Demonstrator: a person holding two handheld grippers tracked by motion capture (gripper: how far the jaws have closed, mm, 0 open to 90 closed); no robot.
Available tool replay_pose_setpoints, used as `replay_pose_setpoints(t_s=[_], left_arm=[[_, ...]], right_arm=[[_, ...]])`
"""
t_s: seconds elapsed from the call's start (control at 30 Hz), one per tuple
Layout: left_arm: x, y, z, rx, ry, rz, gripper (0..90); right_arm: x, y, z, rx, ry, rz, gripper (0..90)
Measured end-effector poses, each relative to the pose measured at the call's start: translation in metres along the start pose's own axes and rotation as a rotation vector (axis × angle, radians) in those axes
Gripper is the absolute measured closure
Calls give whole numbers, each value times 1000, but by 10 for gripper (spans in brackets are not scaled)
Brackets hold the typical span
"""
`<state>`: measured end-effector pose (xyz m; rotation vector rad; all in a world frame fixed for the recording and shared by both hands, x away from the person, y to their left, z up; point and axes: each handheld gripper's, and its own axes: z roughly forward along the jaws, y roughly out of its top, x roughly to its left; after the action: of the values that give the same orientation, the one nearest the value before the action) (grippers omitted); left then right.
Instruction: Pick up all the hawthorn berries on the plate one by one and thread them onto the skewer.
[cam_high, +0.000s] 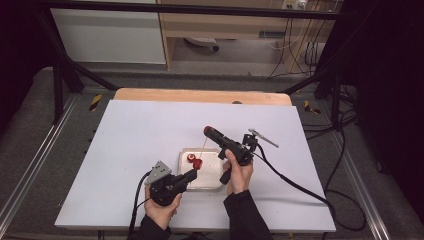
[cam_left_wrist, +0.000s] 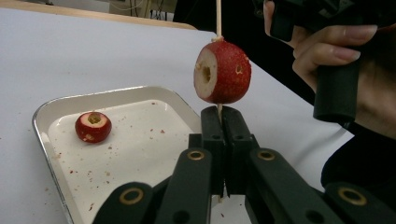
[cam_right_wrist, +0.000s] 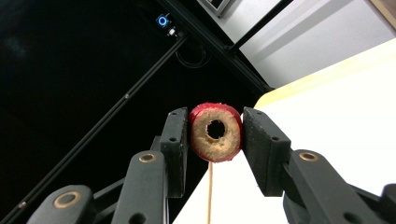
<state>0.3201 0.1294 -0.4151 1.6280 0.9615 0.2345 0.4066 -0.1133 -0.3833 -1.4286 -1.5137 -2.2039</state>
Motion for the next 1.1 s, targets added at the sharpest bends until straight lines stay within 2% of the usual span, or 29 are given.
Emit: replay_pose_setpoints(t_s=[0.23, 0.37, 0.63, 0.87, 0.93, 1.1], left_arm=[[0, -1, 3, 23, 5, -12, 886], [1, -1, 2, 19, 3, -6, 886], [8, -1, -4, 22, 35, -3, 886], [4, -2, -2, 19, 15, 22, 887], [4, 0, -3, 13, 12, 16, 887], [7, 0, -1, 31, 14, 14, 887]], right_arm=[[0, -8, 0, 10, 5, -48, 624], [3, -8, -3, 23, -14, -92, 625], [4, -5, -5, 69, -30, -105, 624], [3, -10, -5, 101, -35, -113, 630], [3, -14, -4, 123, -29, -104, 630], [3, -23, -5, 132, -30, -122, 631]])
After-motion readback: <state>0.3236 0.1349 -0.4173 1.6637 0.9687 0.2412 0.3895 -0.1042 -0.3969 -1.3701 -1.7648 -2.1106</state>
